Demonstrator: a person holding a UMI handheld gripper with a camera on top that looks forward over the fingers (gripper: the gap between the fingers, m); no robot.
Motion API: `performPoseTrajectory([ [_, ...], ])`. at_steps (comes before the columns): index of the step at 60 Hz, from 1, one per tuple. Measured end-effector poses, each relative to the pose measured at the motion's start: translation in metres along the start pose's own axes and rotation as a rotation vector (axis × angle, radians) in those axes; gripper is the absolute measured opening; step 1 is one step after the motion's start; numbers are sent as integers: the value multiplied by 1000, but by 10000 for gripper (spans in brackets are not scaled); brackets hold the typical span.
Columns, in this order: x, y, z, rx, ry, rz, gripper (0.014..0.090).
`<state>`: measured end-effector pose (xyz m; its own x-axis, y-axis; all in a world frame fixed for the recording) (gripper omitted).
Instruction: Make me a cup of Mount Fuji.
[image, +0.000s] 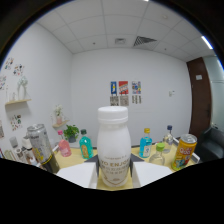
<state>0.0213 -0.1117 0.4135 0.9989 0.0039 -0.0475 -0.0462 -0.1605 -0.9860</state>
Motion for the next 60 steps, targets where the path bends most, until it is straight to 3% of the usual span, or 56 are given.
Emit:
performPoseTrajectory([
  [8,11,-26,-29,71,-22,12,474],
  [14,31,-19,-54,80,-19,17,472],
  [25,76,74,-74,-16,22,19,472],
  [44,129,278,-75,-266,81,26,472],
  [60,143,314,-64,-332,74,-518,472],
])
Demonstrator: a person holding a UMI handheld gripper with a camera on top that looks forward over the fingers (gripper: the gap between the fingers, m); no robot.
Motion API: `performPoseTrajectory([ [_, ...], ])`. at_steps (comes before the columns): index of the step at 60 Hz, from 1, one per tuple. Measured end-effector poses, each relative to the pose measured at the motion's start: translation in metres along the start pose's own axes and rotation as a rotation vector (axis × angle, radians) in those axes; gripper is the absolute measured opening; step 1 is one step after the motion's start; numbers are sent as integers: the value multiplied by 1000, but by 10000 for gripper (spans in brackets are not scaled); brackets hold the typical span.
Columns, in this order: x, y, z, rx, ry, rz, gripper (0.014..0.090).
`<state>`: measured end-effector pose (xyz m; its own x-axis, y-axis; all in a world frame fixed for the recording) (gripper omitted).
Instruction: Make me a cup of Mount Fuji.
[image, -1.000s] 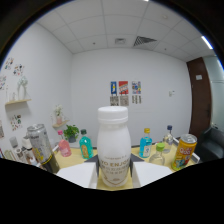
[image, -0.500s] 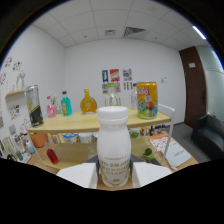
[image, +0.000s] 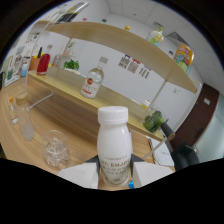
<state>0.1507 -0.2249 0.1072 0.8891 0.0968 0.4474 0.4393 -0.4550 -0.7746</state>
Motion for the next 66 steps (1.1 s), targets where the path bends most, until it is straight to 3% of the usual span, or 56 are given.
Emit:
performPoseTrajectory([
  [30,2,-27,11,-9,172,-1118,469],
  [42,-6,-34,8,12,189,-1383,470],
  [57,-5,-34,2,5,172,-1341,467],
  [66,1,-45,-8,38,129,-1024,477],
])
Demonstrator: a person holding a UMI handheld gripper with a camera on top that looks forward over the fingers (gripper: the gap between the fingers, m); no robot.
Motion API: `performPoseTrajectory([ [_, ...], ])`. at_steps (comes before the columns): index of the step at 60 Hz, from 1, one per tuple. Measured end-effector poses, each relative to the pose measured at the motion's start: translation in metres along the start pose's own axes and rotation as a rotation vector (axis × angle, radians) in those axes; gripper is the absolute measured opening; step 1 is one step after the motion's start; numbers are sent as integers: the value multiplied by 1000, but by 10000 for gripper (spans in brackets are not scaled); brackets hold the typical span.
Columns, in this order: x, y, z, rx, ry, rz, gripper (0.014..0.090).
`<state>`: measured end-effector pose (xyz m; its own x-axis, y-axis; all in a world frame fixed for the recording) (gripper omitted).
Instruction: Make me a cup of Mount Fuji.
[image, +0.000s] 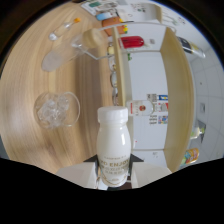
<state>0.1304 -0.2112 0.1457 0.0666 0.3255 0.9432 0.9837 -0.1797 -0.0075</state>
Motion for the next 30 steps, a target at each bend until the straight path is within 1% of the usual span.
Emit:
performPoseTrajectory([
  [4,8,-3,-6,47,-17,217,476],
  [7,17,-2,-10,67,-12,387,477],
  [13,18,-18,-17,184,-77,757,480],
  [18,9,-25,-15,235,-159,1039,479],
  [24,-13,-22,-3,222,-208,1272,480],
  [30,-39,-15,15,167,-237,1405,480],
])
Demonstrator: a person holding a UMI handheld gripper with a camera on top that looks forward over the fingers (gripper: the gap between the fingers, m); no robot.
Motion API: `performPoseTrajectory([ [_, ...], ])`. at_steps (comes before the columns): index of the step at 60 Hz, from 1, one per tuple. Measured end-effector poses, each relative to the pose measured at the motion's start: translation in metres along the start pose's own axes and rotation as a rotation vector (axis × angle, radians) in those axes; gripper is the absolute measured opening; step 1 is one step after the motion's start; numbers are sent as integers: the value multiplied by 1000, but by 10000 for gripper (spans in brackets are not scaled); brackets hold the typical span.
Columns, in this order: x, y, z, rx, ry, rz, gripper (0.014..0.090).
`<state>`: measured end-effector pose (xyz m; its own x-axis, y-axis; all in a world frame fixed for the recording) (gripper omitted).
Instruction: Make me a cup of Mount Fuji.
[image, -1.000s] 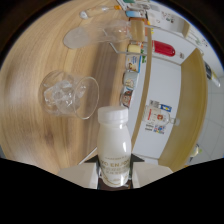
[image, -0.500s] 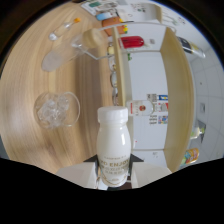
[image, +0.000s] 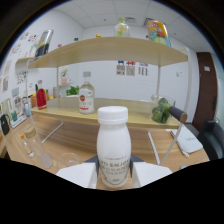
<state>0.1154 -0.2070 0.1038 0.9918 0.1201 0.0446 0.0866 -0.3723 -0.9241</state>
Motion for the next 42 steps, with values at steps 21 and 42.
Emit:
performPoseTrajectory([
  [21,23,53,25,-83,30,107,488],
  [42,25,64,12,-109,51,115,509],
])
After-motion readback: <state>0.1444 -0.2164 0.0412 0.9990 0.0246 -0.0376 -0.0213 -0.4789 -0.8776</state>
